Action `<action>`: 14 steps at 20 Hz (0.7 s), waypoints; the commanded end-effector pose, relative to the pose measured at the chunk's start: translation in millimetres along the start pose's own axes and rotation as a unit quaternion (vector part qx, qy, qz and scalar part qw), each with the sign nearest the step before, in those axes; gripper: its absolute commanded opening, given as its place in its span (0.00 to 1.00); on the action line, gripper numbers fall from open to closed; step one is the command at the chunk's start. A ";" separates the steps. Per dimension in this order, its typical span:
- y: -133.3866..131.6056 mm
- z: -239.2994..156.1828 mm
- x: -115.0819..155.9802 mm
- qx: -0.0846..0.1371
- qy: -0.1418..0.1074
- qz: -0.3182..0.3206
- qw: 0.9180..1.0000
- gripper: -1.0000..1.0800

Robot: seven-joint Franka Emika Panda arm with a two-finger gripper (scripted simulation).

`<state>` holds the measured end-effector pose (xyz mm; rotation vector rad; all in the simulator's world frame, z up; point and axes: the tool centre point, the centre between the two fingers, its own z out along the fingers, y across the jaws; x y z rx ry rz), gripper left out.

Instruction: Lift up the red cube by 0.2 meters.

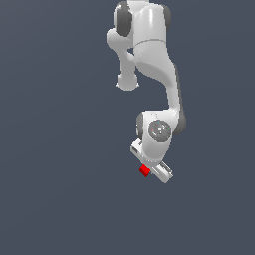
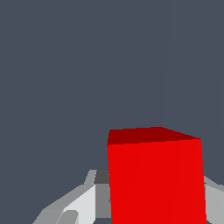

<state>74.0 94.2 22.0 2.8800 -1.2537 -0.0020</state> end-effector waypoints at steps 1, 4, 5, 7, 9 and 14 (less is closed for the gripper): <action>-0.3 -6.0 0.2 0.001 0.000 0.000 1.000 0.00; 0.1 -18.5 -0.1 0.001 0.000 0.000 1.000 0.00; 0.2 -24.1 -0.2 0.001 0.000 0.000 1.000 0.00; 0.6 -37.4 -0.5 0.001 0.000 0.000 1.000 0.00; 1.2 -53.8 -0.5 0.001 0.000 0.000 1.000 0.00; 2.1 -105.9 -1.2 0.001 0.000 0.000 1.000 0.00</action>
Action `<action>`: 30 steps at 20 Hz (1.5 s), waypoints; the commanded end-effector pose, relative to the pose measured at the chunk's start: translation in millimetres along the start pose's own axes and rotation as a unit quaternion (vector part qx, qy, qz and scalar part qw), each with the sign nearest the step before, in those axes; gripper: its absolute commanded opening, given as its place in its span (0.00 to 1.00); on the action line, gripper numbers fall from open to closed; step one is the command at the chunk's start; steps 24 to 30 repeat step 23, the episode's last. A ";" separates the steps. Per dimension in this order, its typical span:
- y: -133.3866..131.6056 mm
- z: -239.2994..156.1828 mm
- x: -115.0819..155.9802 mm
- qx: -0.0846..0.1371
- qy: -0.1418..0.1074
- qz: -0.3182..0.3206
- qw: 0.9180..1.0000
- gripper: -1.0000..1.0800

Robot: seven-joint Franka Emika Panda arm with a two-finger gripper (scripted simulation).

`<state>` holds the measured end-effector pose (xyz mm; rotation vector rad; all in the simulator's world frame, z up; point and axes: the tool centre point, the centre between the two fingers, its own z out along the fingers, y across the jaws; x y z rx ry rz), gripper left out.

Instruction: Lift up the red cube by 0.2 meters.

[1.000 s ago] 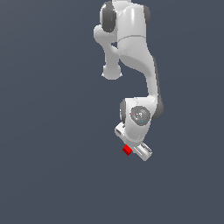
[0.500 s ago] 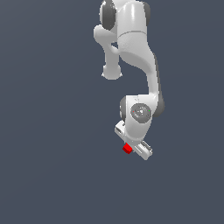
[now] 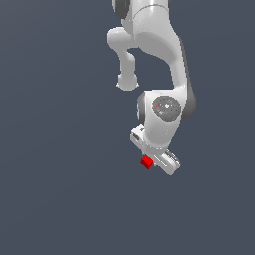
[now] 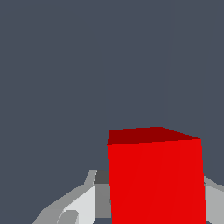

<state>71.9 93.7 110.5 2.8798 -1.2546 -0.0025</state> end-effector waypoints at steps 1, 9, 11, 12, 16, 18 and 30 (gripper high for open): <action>0.5 -28.3 0.2 0.001 0.000 0.000 1.000 0.00; 0.2 -97.9 0.6 0.000 0.001 0.000 1.000 0.00; -0.1 -108.7 0.8 0.000 0.001 0.000 1.000 0.00; -0.2 -113.1 0.9 0.000 0.001 0.000 1.000 0.00; -0.8 -123.4 1.4 0.000 0.001 0.000 1.000 0.00; -1.1 -124.3 1.6 0.000 0.001 0.000 1.000 0.00; -2.0 -119.5 1.6 0.000 0.001 0.000 1.000 0.00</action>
